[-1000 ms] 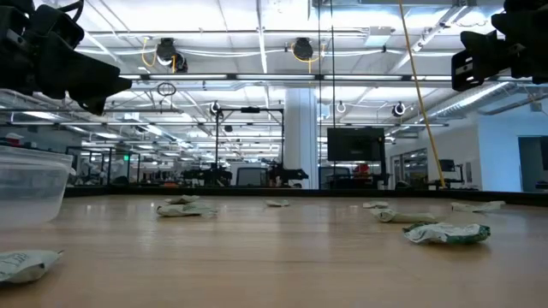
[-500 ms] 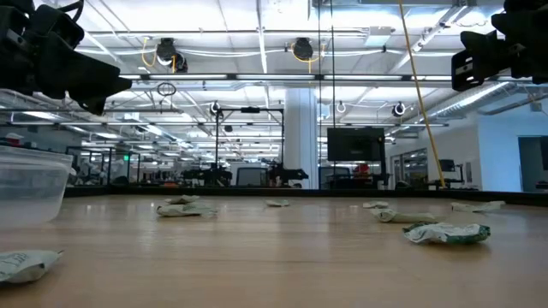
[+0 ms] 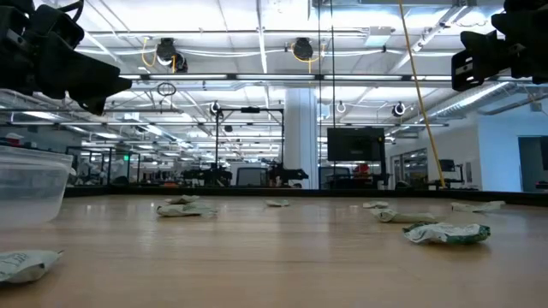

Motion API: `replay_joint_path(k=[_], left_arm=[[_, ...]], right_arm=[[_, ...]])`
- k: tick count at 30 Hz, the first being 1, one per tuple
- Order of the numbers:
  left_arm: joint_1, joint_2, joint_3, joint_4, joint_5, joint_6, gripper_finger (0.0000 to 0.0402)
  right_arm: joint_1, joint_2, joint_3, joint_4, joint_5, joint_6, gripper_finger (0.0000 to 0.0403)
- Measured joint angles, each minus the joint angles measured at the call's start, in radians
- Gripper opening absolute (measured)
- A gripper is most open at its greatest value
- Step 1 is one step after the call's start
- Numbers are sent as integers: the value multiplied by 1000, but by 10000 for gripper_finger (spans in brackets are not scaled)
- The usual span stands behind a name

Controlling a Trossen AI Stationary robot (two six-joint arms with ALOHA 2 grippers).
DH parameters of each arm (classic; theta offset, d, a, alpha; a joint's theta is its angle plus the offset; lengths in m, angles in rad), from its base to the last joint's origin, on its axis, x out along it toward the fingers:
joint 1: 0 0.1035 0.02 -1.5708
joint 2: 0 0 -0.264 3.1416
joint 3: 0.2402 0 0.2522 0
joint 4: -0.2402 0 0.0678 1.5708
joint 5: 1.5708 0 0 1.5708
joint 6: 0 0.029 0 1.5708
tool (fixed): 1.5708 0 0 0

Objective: Pick and place Stevia / Truvia into bins

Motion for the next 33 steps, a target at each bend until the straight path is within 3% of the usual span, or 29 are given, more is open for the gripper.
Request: replay_joint_path(k=[33], left_arm=[[0, 0, 0, 0, -25, 20, 157]], right_arm=[[0, 0, 0, 0, 0, 0, 146]])
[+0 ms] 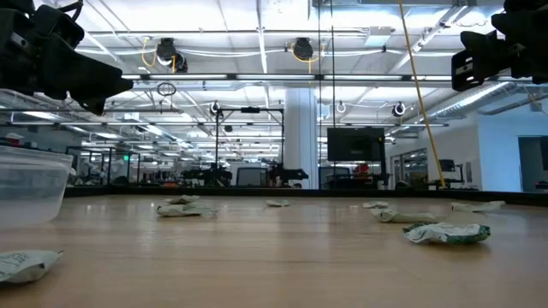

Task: Pick and place Stevia / Truvia into bins
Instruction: Put the stevia packet into the transparent container

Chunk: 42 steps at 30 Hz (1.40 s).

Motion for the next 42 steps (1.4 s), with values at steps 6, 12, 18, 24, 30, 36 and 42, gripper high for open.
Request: replay_joint_path(k=[6, 12, 18, 24, 30, 36, 42], left_arm=[[0, 0, 0, 0, 0, -1, 157], [0, 0, 0, 0, 0, -12, 157], [0, 0, 0, 0, -1, -40, 157], [2, 1, 8, 7, -35, -209, 157], [11, 104, 142, -174, -104, -220, 157], [52, 369, 408, -306, -130, -122, 157], [103, 616, 567, -378, -140, -113, 157]], right_arm=[[0, 0, 0, 8, 0, 0, 146], [0, 0, 0, 7, 0, 0, 146], [0, 0, 0, 8, 0, -6, 146], [-8, 1, 0, 189, 242, -80, 146], [-34, 96, 70, 89, 350, -61, 146], [-77, 435, 331, -141, 420, 93, 146], [-120, 859, 612, -488, 417, 247, 146]])
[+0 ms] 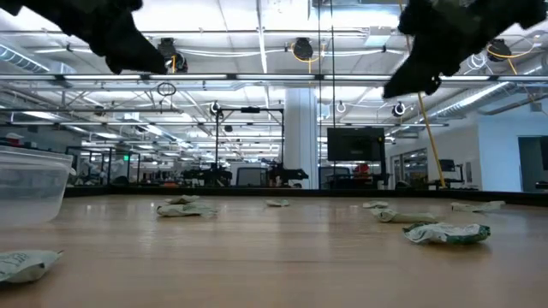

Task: Pick and place Stevia / Truvia into bins
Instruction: Put the stevia packet into the transparent container

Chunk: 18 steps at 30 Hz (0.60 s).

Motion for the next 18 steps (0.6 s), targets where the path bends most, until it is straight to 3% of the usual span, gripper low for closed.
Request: replay_joint_path(k=[4, 7, 11, 18], left_arm=[[2, 81, 10, -4, 16, -44, 157], [2, 115, 10, -6, 18, -75, 157], [1, 121, 10, -4, 17, -75, 157], [1, 121, 10, 5, 17, -73, 157]], right_arm=[[-4, 161, 136, -247, -42, 64, 146], [-4, 214, 149, -328, -164, 96, 146], [-3, 240, 124, -229, -283, 89, 146], [-3, 241, 58, -63, -338, 86, 146]])
